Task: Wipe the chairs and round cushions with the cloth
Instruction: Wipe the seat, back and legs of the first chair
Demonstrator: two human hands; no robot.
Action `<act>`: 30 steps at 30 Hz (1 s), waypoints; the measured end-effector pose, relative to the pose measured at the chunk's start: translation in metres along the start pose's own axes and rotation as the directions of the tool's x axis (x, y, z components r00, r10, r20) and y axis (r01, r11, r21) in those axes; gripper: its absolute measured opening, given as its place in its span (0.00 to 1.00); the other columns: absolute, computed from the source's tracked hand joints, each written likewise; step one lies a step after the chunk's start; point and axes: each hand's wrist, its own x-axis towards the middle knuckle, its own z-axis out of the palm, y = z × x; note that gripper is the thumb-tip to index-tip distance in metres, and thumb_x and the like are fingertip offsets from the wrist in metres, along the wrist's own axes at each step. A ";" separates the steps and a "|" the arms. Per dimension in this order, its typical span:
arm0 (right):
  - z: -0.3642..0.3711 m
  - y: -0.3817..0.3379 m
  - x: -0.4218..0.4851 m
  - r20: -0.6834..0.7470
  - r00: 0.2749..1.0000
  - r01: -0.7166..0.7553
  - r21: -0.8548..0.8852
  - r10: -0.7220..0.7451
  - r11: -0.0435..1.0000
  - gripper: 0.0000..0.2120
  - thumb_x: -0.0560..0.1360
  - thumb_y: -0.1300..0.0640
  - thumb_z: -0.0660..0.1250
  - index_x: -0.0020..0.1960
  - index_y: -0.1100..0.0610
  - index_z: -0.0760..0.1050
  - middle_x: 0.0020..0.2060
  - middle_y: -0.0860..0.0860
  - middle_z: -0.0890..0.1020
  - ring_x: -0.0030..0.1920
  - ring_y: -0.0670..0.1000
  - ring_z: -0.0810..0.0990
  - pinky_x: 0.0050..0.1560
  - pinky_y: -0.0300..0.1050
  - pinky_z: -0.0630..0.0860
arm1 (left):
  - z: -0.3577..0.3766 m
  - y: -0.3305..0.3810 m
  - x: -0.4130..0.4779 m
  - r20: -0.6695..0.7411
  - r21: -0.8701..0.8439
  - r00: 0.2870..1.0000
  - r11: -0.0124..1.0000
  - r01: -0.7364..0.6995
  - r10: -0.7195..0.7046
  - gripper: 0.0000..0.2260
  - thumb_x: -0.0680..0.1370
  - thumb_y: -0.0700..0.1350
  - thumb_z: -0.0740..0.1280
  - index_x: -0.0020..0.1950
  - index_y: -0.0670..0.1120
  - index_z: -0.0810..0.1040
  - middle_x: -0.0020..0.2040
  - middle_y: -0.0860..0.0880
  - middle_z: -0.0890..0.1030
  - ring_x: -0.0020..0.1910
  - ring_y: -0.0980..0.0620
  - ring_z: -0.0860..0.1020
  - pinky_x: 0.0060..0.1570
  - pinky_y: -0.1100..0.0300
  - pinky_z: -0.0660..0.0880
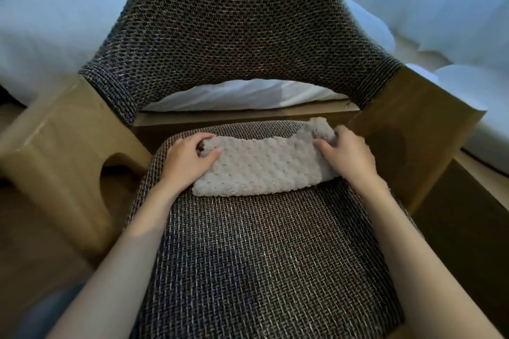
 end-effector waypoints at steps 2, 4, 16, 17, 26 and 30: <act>-0.009 -0.022 0.002 -0.102 0.991 0.095 0.089 -0.086 0.991 0.15 0.76 0.46 0.67 0.53 0.57 0.74 0.47 0.54 0.80 0.50 0.60 0.79 0.46 0.52 0.75 | -0.002 0.002 -0.004 0.005 -0.071 1.000 0.997 0.012 -0.011 0.18 0.74 0.54 0.70 0.63 0.51 0.77 0.49 0.50 0.80 0.47 0.51 0.76 0.49 0.56 0.73; -0.013 -0.049 -0.001 -0.166 0.965 0.232 0.174 -0.204 0.957 0.12 0.75 0.48 0.68 0.51 0.55 0.76 0.43 0.50 0.80 0.48 0.55 0.80 0.44 0.47 0.73 | -0.004 0.001 -0.008 -0.012 -0.139 1.000 0.990 0.019 -0.021 0.18 0.75 0.52 0.70 0.64 0.51 0.76 0.45 0.53 0.76 0.42 0.56 0.73 0.44 0.60 0.70; 0.042 -0.096 -0.036 0.036 0.863 0.438 0.444 -0.504 0.782 0.12 0.81 0.55 0.61 0.61 0.54 0.78 0.53 0.47 0.83 0.50 0.42 0.80 0.50 0.35 0.76 | -0.009 -0.012 -0.015 -0.208 -0.127 0.977 0.991 0.031 -0.058 0.13 0.78 0.40 0.65 0.62 0.45 0.78 0.54 0.47 0.81 0.55 0.50 0.77 0.58 0.57 0.72; 0.041 -0.089 -0.033 0.043 0.847 0.476 0.380 -0.530 0.793 0.14 0.80 0.53 0.61 0.64 0.53 0.77 0.57 0.47 0.81 0.55 0.43 0.78 0.56 0.38 0.75 | -0.008 -0.012 -0.014 -0.203 -0.094 0.979 0.995 0.018 -0.037 0.12 0.78 0.41 0.65 0.61 0.46 0.79 0.55 0.48 0.81 0.56 0.50 0.77 0.58 0.58 0.71; 0.084 -0.047 -0.042 0.264 0.766 0.576 0.125 -0.586 0.808 0.30 0.83 0.45 0.51 0.79 0.57 0.46 0.78 0.50 0.45 0.77 0.47 0.38 0.74 0.40 0.36 | -0.003 0.002 -0.015 -0.088 0.134 0.991 0.984 0.114 -0.103 0.19 0.73 0.66 0.64 0.43 0.51 0.78 0.52 0.49 0.72 0.60 0.47 0.67 0.62 0.53 0.65; 0.087 -0.045 -0.041 0.221 0.764 0.580 0.175 -0.606 0.796 0.28 0.83 0.47 0.51 0.79 0.58 0.48 0.78 0.51 0.48 0.77 0.48 0.40 0.74 0.40 0.37 | -0.007 0.015 -0.023 -0.005 0.148 0.980 0.969 0.196 -0.198 0.18 0.72 0.68 0.63 0.43 0.54 0.78 0.60 0.45 0.71 0.65 0.43 0.64 0.67 0.52 0.61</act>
